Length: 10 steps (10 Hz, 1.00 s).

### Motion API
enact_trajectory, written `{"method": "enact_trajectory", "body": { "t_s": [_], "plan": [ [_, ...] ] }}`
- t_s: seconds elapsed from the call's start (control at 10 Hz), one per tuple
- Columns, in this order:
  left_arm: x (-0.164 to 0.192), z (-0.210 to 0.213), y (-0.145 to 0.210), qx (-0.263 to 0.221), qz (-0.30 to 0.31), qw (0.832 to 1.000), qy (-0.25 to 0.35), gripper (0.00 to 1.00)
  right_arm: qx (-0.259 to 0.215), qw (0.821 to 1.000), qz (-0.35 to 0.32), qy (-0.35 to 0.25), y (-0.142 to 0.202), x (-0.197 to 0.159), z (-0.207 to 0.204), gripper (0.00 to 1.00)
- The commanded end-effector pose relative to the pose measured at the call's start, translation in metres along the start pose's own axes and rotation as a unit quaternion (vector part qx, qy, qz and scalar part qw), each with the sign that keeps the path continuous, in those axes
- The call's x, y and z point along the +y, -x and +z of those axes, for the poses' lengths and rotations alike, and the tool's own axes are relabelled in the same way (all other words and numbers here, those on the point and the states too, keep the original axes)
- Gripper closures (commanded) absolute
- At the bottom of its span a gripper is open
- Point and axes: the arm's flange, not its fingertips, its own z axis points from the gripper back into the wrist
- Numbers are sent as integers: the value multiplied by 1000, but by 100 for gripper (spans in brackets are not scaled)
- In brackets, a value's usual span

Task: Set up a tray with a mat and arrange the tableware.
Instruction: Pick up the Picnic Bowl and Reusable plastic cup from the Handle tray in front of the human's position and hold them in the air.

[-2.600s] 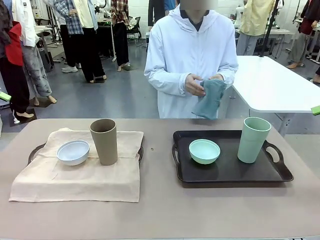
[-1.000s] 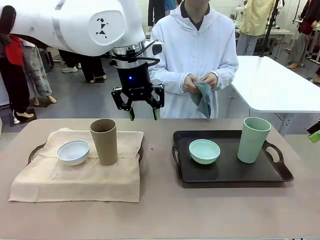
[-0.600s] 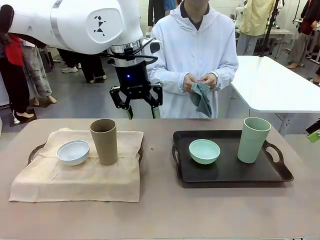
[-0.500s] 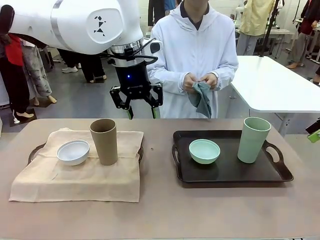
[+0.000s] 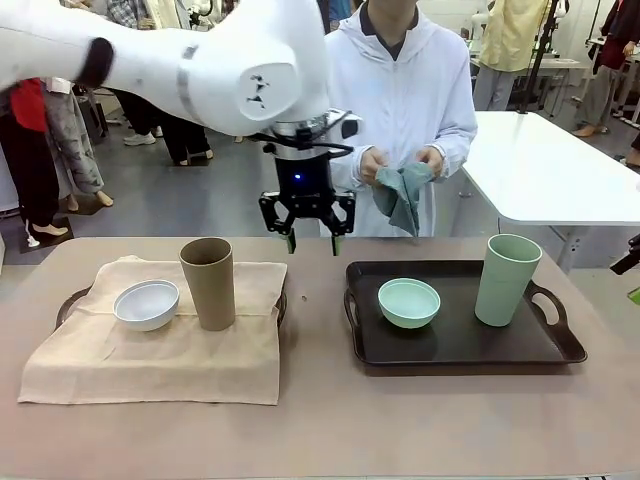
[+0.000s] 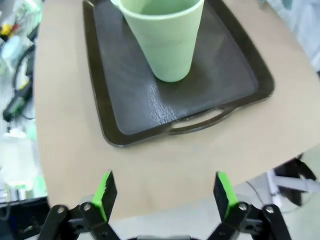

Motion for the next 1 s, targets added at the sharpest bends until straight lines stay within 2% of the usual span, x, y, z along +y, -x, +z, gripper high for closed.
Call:
{"method": "enact_trajectory", "body": {
  "t_s": [0.0, 0.2, 0.5, 0.6, 0.7, 0.8, 0.9],
  "plan": [
    [-32, 7, -19, -16, 11, 999, -26, 26, -29, 999, 36, -12, 5, -4, 4, 0],
    [-51, -11, -35, -20, 20, 999, -39, 26, -57, 992, 108, -19, 2, -2, 0, 0],
    [-59, -25, -49, -28, 19, 998, -44, 26, -100, 981, 167, -15, -11, -9, -10, 0],
    [-59, -29, -50, -29, 20, 999, -39, 26, -112, 978, 173, -14, -15, -14, -13, 0],
    [-53, -24, -47, -26, 7, 999, -22, 26, -118, 984, 133, -11, -20, -21, -16, 0],
    [-54, -32, -46, -20, 9, 999, -29, 26, -90, 984, 156, -13, -20, -2, -12, 0],
    [-54, -32, -46, -20, 9, 999, -29, 26, -90, 984, 156, -13, -20, -2, -12, 0]
  ]
}}
